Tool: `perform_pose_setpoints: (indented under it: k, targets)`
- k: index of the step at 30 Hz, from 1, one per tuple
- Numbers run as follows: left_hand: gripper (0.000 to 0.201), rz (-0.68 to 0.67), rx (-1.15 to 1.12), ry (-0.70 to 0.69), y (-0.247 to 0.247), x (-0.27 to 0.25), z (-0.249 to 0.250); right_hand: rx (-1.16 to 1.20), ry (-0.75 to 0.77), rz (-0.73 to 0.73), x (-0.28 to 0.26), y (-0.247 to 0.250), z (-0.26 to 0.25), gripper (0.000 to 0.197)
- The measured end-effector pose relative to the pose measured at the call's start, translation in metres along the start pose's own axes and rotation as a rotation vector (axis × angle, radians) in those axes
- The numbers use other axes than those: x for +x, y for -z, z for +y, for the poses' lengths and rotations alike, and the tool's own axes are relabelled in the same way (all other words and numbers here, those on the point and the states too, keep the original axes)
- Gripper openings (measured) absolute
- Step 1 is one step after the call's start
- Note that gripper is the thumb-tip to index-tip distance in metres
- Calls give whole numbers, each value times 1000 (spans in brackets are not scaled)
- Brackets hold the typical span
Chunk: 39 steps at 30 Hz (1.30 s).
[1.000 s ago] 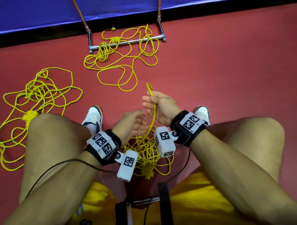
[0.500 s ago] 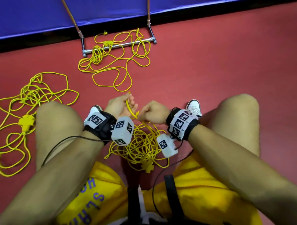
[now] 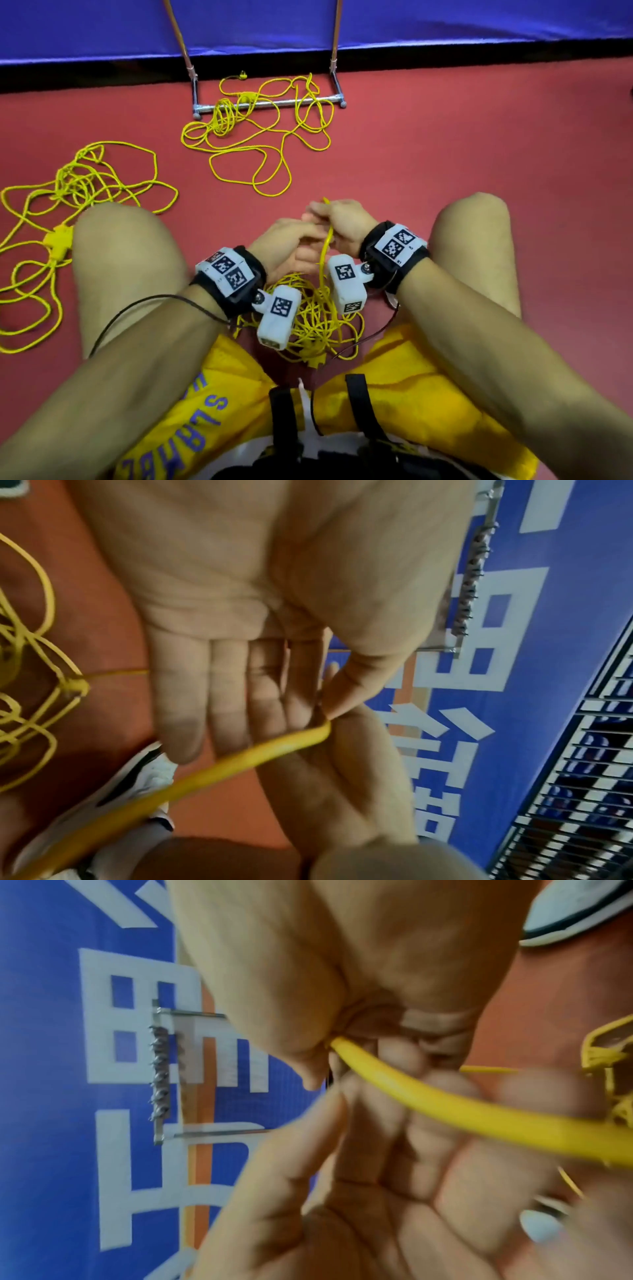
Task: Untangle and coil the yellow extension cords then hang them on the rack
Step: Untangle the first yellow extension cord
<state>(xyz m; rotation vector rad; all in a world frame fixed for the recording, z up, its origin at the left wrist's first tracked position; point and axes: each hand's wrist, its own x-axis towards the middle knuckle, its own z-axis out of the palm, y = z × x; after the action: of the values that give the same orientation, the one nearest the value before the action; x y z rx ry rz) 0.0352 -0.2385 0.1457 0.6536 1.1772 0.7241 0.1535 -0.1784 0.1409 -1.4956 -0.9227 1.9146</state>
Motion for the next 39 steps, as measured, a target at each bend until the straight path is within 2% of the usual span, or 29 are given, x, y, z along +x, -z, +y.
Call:
perform_pose_setpoints:
  k: [1,3,6,8,10,12,15,18,20,21,24,27,30,33,36,39]
  targets:
    - [14,22,17,42,4,1,-3,-3,31,-17,1,-2,0,23]
    - [22,162,6,100,16,4,-10,-71,106,-13,1,-5,0,31]
    - [26,315,-128,57,33,11,-14,-209,213,35,4,-13,5,44]
    - [37,306,-257,34,40,14,-10,-294,289,-20,3,-20,14,45]
    - [52,249,-378,34,44,16,-6,-383,333,-153,-4,-26,23,41]
    - [60,205,-402,78,44,16,-3,-496,386,-284,-12,-30,31,37]
    - [54,250,-435,83,47,18,1,-659,450,-364,-18,-31,41,35]
    - [36,426,-584,-19,49,27,2,-860,411,-339,-17,-24,41,37]
    - [22,474,-470,-63,46,26,4,-907,368,-269,-11,-20,40,37]
    - [18,455,-403,-73,43,25,4,-857,334,-193,-8,-19,40,38]
    - [16,319,-235,-130,34,18,3,-487,210,3,3,-19,36,49]
    - [16,185,-137,-172,27,10,1,-218,77,-31,6,-14,27,53]
    - [15,73,-31,-135,25,6,-4,26,22,-72,6,-7,15,42]
    - [17,2,163,-57,25,5,-15,110,98,-6,9,0,10,14]
    - [17,-64,230,-26,23,9,-22,93,115,-3,11,7,11,19]
    - [12,-48,342,-22,23,14,-24,151,72,-58,8,9,11,17]
